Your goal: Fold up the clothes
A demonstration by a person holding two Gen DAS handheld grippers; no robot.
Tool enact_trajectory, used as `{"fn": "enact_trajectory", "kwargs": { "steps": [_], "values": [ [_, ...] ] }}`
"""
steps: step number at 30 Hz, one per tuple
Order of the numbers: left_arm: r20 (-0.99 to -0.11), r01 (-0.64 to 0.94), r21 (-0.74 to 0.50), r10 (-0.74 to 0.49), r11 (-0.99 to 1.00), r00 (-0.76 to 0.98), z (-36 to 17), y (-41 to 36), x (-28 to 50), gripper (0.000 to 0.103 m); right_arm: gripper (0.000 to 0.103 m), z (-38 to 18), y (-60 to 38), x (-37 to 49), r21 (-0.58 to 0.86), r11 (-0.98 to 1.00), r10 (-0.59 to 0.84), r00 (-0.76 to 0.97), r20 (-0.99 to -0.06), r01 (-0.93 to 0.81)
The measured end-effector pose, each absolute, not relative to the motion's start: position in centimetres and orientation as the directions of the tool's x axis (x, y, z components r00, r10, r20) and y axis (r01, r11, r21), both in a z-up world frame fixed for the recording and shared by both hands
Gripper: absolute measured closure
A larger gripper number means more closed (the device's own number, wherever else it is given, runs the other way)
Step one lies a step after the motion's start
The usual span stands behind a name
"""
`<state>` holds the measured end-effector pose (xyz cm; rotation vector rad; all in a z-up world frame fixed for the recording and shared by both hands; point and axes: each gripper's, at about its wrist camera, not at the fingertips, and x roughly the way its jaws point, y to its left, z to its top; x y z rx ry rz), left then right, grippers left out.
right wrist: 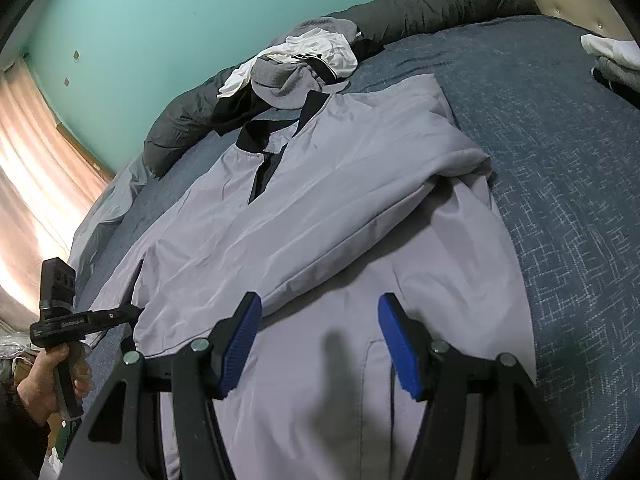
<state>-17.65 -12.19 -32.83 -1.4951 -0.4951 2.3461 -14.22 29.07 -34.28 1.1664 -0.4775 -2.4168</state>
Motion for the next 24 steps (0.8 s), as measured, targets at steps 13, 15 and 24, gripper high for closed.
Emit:
{"fn": "enact_trajectory", "kwargs": {
  "steps": [13,15,24],
  "values": [
    [-0.798,-0.109,-0.433,0.436,-0.895,-0.416,-32.2,-12.6,-16.6,0.096,0.041,-34.4,29.1,-14.1,0.469,-0.856,-0.501,-0.566,-0.654,0.217],
    [-0.783,-0.117,-0.440,0.444,-0.890,-0.436,-31.0,-13.0,-16.0,0.096,0.041,-34.4,29.3,-14.1,0.475,-0.855,-0.501,-0.569,-0.652,0.209],
    [-0.781,-0.099,-0.445,0.439,-0.890,-0.443,-28.3,-15.1,-13.3,0.096,0.041,-34.2,30.3,-14.2,0.506,-0.844,-0.505,-0.582,-0.638,0.177]
  ]
}}
